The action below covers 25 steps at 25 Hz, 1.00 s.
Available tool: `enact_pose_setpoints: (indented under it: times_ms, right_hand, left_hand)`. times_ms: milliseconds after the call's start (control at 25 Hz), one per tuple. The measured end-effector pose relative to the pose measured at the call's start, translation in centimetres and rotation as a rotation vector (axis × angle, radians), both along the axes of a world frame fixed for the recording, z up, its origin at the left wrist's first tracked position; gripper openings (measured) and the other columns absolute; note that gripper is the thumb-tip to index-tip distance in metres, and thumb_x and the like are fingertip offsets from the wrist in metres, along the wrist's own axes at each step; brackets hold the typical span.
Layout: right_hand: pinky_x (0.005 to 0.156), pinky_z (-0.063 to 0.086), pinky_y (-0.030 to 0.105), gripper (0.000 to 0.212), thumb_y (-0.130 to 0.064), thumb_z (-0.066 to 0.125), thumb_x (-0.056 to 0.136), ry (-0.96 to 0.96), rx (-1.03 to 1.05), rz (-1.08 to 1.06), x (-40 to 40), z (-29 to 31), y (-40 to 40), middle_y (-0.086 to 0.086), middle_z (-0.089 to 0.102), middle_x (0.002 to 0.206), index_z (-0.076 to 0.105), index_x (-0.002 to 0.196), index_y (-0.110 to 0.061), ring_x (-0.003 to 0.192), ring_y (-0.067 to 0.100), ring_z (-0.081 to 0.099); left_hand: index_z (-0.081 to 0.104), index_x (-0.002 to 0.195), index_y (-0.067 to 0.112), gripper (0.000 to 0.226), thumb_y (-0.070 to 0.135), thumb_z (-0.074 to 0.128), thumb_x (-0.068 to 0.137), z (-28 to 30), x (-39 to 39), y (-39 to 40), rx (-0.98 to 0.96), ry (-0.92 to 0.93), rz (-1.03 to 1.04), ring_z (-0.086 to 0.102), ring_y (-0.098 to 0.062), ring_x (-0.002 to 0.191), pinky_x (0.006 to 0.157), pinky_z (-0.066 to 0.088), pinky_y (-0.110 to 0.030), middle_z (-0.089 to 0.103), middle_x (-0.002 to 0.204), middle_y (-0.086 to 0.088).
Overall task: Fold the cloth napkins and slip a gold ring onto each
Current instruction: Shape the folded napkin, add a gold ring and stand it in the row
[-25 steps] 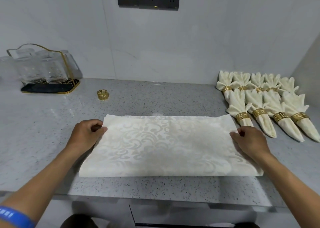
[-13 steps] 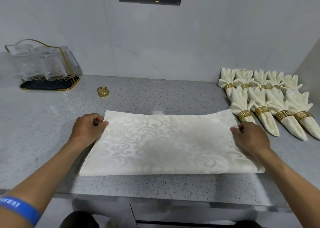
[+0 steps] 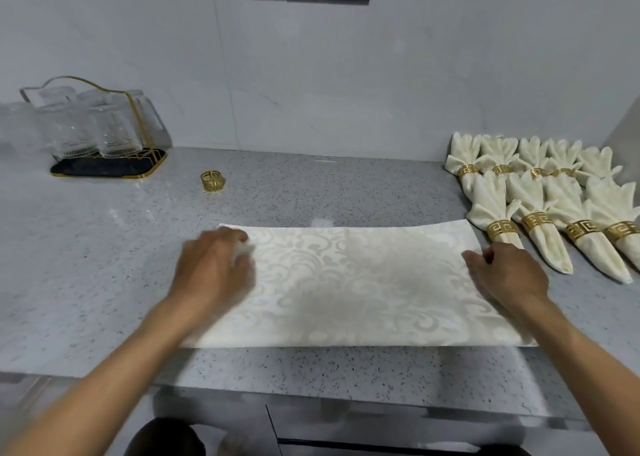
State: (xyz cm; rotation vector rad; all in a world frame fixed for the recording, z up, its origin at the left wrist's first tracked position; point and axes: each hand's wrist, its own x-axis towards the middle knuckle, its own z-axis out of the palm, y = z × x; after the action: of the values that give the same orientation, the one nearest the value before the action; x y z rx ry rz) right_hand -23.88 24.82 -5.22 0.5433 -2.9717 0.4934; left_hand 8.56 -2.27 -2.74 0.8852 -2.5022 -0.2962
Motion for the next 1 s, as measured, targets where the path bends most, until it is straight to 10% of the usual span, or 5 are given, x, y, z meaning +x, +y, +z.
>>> enact_pose_setpoints:
  times_ms: [200, 440, 640, 760, 1000]
  right_hand:
    - [0.056, 0.041, 0.032, 0.019, -0.037, 0.057, 0.084, -0.005, 0.045, 0.016, 0.9, 0.3, 0.4, 0.001, 0.057, 0.069, 0.056, 0.076, -0.019, 0.064, 0.021, 0.051]
    - [0.058, 0.046, 0.031, 0.015, -0.018, 0.067, 0.084, 0.438, -0.186, 0.285, 12.4, 1.6, -1.0, 0.009, 0.067, 0.089, 0.065, 0.098, -0.014, 0.070, 0.027, 0.062]
    - [0.106, 0.045, 0.046, 0.049, -0.041, 0.029, 0.101, -0.006, 0.032, 0.659, 23.2, -3.7, -6.2, 0.008, 0.051, 0.146, 0.058, 0.133, -0.018, 0.132, 0.030, 0.051]
    - [0.123, 0.002, 0.046, 0.071, -0.058, -0.010, 0.093, -0.047, 0.209, 0.554, 18.9, -3.5, -3.5, 0.001, -0.013, 0.163, -0.003, 0.157, -0.029, 0.151, 0.025, -0.006]
    - [0.123, 0.007, 0.041, 0.086, -0.062, -0.024, 0.081, -0.036, 0.375, 0.226, 11.1, -3.5, 7.6, 0.006, -0.006, 0.165, -0.008, 0.157, -0.024, 0.152, 0.023, -0.003]
  left_hand:
    - [0.017, 0.156, 0.025, 0.053, 0.038, 0.022, 0.105, -3.3, 0.6, 8.5, 0.130, -0.331, -0.111, 0.001, -0.014, 0.151, 0.123, 0.003, -0.037, 0.003, 0.165, 0.005]
    - [-0.007, 0.157, 0.026, 0.075, 0.056, -0.013, 0.088, -5.5, 1.1, 9.3, 0.154, -0.375, -0.066, -0.022, -0.008, 0.147, 0.120, -0.013, -0.033, -0.021, 0.161, 0.008]
    - [-0.007, 0.157, 0.027, 0.084, 0.055, -0.022, 0.079, -6.6, 1.5, 9.2, 0.100, -0.369, -0.050, -0.020, -0.007, 0.147, 0.117, -0.015, -0.030, -0.018, 0.162, 0.010]
    - [-0.011, 0.155, 0.032, 0.074, 0.061, -0.017, 0.087, -6.4, 1.6, 9.2, 0.125, -0.363, -0.059, -0.026, -0.005, 0.144, 0.118, -0.016, -0.030, -0.024, 0.159, 0.014]
    - [-0.015, 0.153, 0.033, 0.062, 0.052, -0.004, 0.095, -6.2, 1.8, 9.3, 0.125, -0.386, -0.051, -0.028, -0.006, 0.144, 0.119, -0.015, -0.032, -0.026, 0.158, 0.013]
